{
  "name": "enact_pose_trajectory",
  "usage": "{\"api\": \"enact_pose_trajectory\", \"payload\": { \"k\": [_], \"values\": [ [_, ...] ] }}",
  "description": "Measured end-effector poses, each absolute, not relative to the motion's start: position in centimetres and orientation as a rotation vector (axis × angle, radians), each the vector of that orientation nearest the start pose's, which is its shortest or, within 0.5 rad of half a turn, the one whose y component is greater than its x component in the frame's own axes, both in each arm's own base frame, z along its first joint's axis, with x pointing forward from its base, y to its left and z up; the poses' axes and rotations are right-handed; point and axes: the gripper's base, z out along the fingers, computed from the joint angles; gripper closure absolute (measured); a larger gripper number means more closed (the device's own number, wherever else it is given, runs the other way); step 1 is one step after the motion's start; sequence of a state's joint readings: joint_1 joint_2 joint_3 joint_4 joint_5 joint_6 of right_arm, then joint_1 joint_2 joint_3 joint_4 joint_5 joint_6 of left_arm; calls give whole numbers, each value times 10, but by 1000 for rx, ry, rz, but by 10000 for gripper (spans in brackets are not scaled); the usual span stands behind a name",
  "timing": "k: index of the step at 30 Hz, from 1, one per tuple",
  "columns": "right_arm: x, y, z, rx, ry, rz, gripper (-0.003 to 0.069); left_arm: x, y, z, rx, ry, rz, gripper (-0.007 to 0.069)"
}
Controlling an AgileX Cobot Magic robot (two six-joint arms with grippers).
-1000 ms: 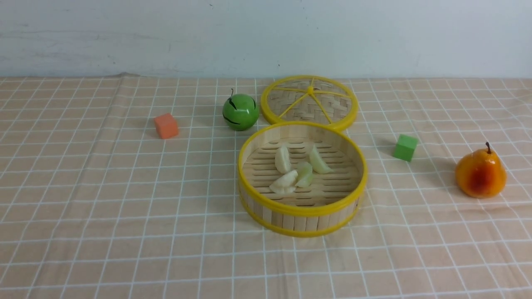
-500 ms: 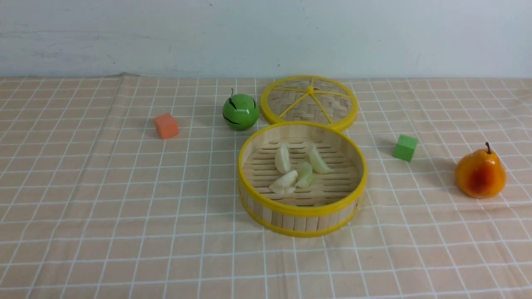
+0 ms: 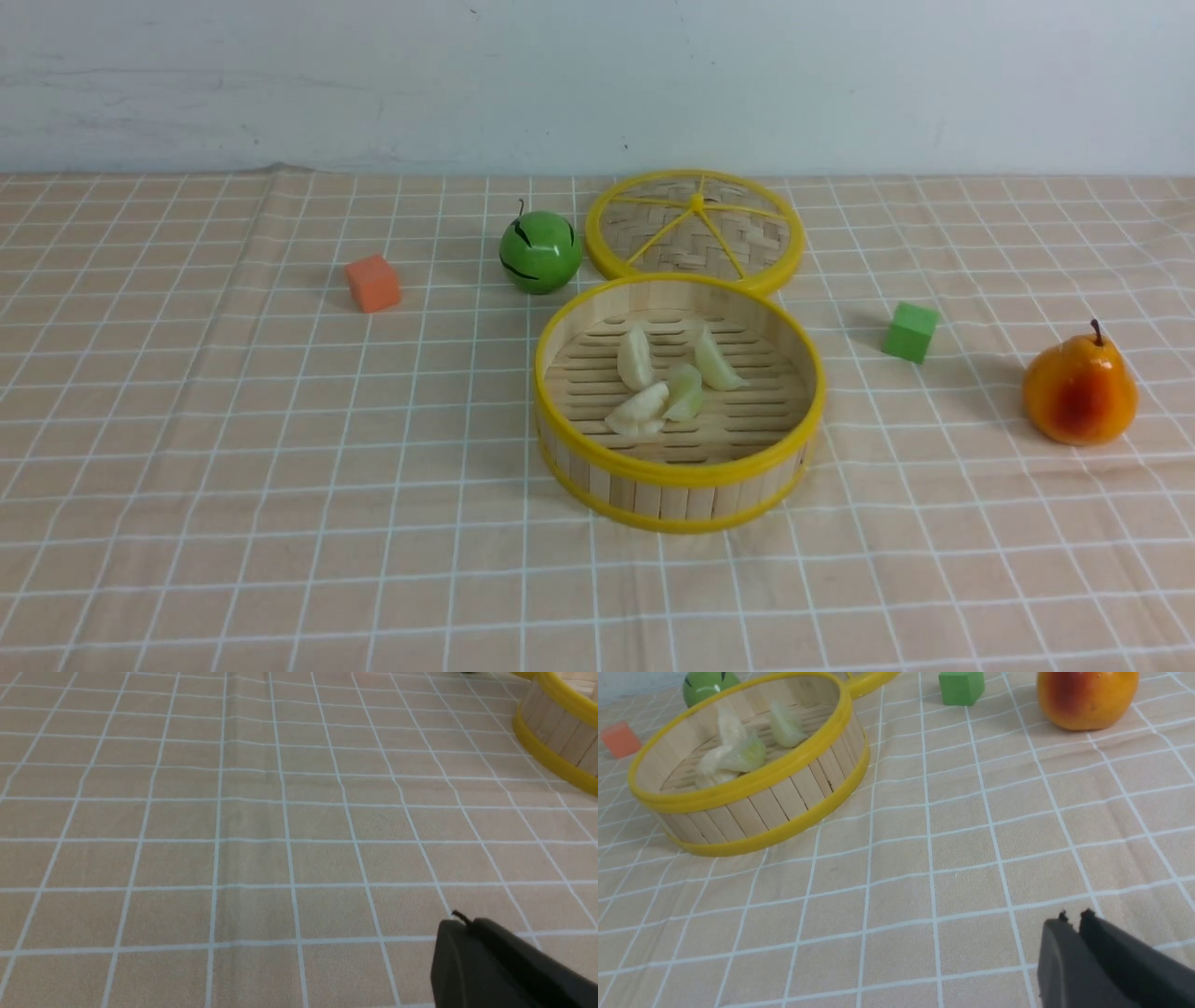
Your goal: Put the dumplings into the steamer on the table with the brown tablecloth.
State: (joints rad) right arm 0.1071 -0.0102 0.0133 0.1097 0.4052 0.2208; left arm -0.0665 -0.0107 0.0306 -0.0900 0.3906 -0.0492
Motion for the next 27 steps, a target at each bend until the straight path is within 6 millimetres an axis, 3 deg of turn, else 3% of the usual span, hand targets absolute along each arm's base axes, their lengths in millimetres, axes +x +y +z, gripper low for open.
{"api": "enact_pose_trajectory", "payload": {
  "k": [27],
  "values": [
    [51,9,173,174,1895,333,576,52,-7,168,-36,1903,-171,638]
  ]
}}
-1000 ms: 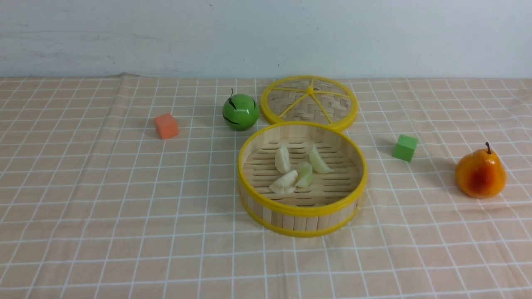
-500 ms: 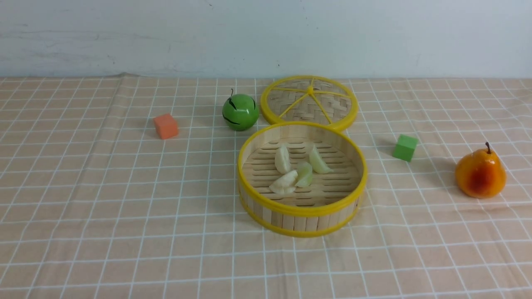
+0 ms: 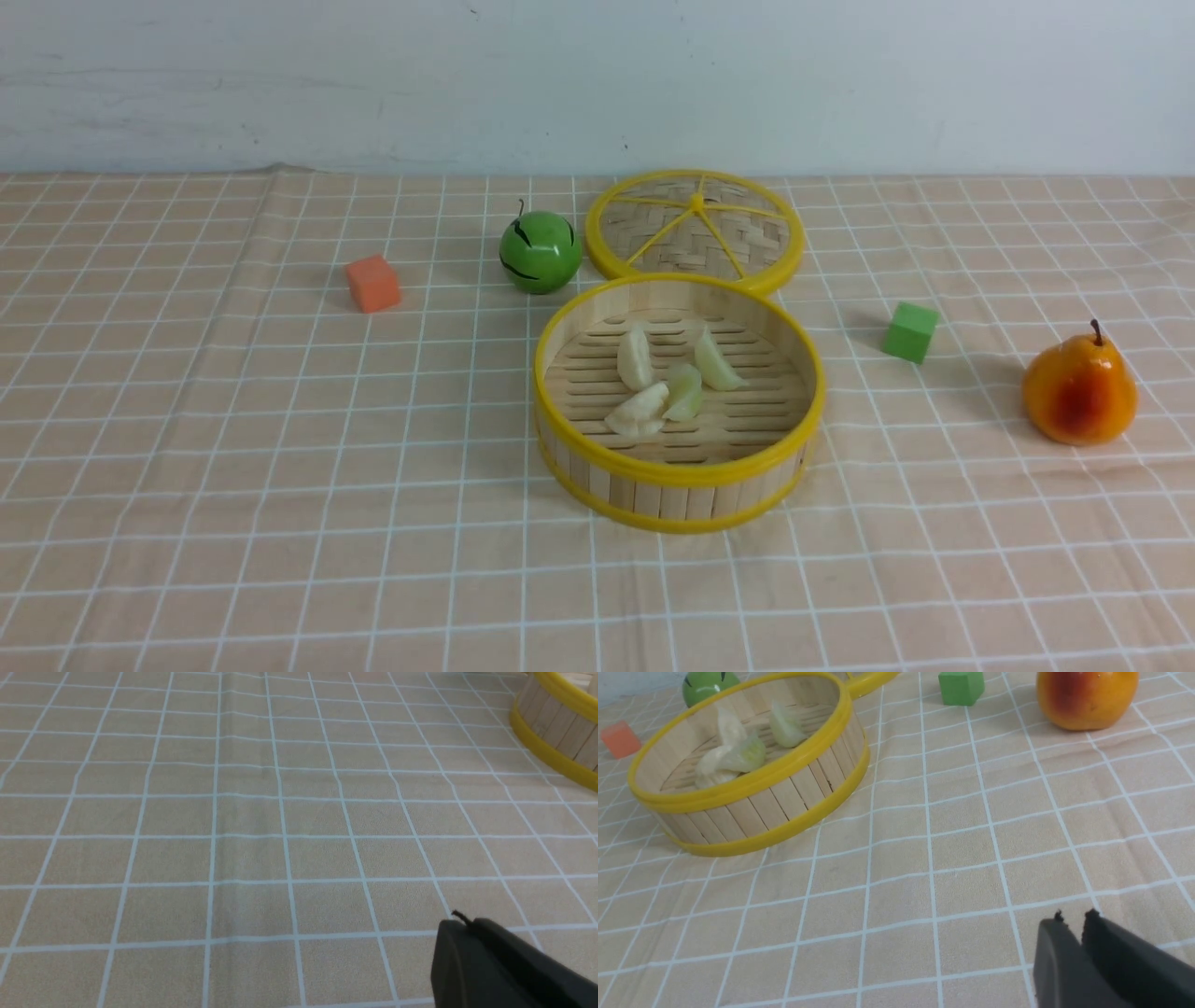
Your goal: Put the dumplings into the steamer on the table with the brown tablecloth.
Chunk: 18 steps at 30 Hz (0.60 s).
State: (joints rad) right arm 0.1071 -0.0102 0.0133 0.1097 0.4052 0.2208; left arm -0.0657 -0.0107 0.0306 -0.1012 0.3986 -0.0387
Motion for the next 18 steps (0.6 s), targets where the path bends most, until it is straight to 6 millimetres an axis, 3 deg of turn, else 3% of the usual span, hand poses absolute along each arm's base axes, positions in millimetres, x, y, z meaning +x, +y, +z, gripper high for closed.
{"api": "enact_pose_trajectory", "payload": {
  "k": [18],
  "values": [
    [51,9,173,174,1895,333,561,52,-7,168,-36,1904,-171,638]
  ]
}}
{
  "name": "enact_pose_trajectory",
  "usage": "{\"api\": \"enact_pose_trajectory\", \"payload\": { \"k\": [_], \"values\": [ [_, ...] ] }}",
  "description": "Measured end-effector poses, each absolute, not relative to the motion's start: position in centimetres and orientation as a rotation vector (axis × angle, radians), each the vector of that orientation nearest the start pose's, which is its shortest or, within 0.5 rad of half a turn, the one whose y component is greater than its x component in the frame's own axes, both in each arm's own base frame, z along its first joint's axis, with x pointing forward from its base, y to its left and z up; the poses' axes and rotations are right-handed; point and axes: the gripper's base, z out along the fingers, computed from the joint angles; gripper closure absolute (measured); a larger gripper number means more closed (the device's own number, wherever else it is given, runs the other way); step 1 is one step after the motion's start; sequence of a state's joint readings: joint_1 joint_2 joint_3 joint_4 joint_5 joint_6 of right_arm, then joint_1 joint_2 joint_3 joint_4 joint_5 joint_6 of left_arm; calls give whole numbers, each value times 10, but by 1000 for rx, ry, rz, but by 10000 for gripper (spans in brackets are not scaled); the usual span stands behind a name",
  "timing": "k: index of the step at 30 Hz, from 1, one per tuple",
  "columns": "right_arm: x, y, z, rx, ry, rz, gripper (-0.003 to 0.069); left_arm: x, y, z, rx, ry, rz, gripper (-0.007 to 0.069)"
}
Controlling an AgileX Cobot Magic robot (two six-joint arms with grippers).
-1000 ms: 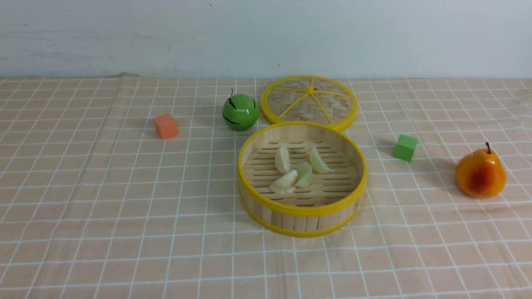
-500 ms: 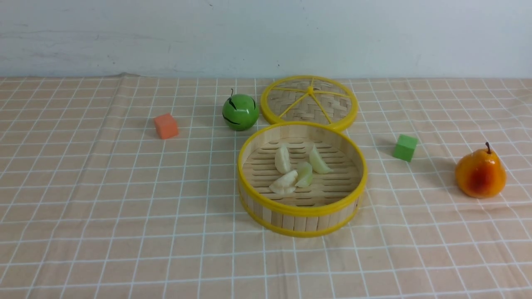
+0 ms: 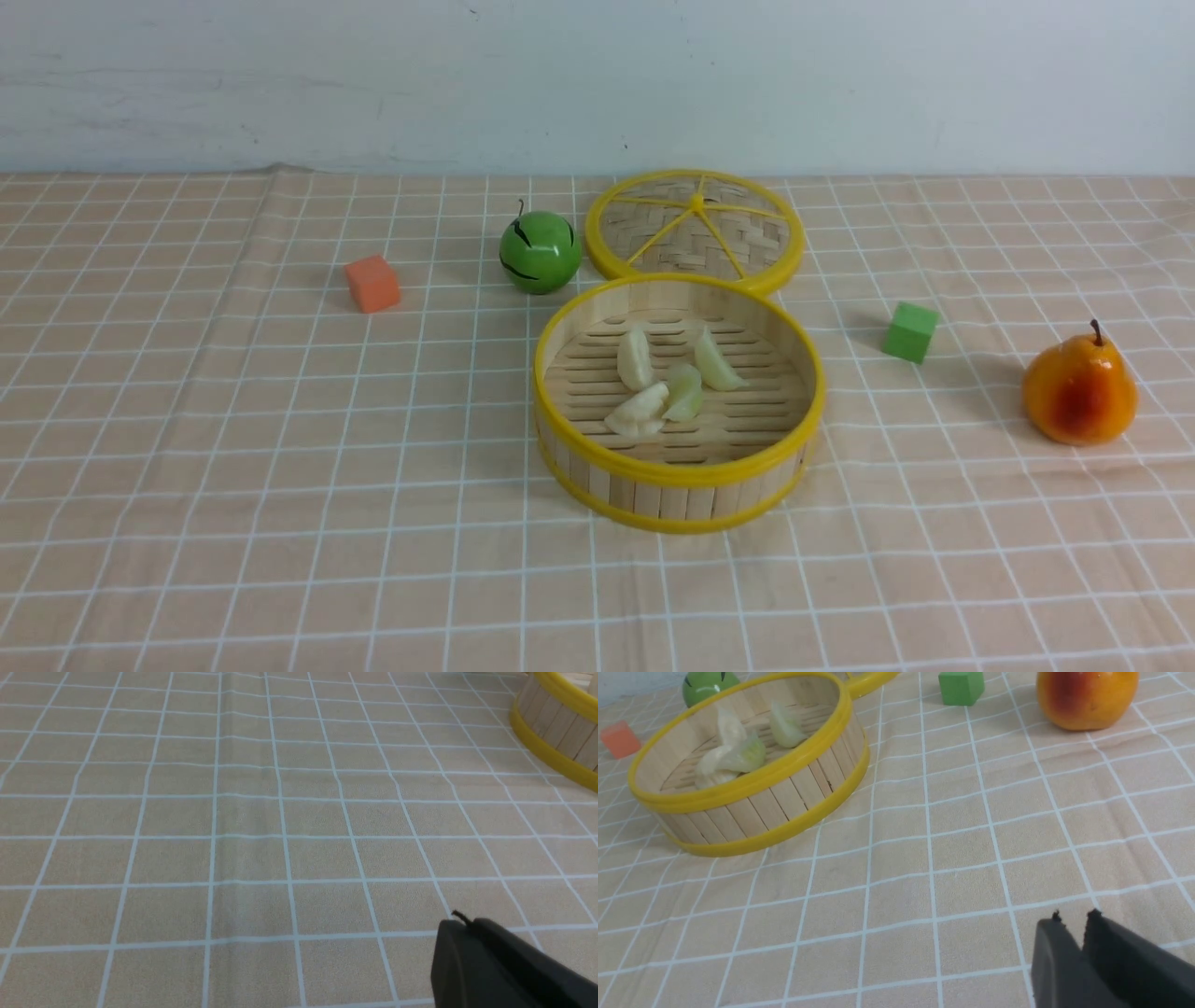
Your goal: Put the dumplings into the steamer on the table with the brown tablecloth.
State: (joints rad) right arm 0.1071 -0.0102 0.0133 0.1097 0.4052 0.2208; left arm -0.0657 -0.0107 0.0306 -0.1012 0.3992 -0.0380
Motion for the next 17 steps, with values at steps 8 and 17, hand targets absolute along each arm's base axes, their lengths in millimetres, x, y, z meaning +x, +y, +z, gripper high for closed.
{"api": "enact_pose_trajectory", "payload": {
  "k": [8,17],
  "values": [
    [51,9,173,174,1895,333,550,52,-7,168,-36,1904,-171,638],
    [51,9,173,174,1895,333,539,52,-7,168,-36,1904,-171,638]
  ]
}}
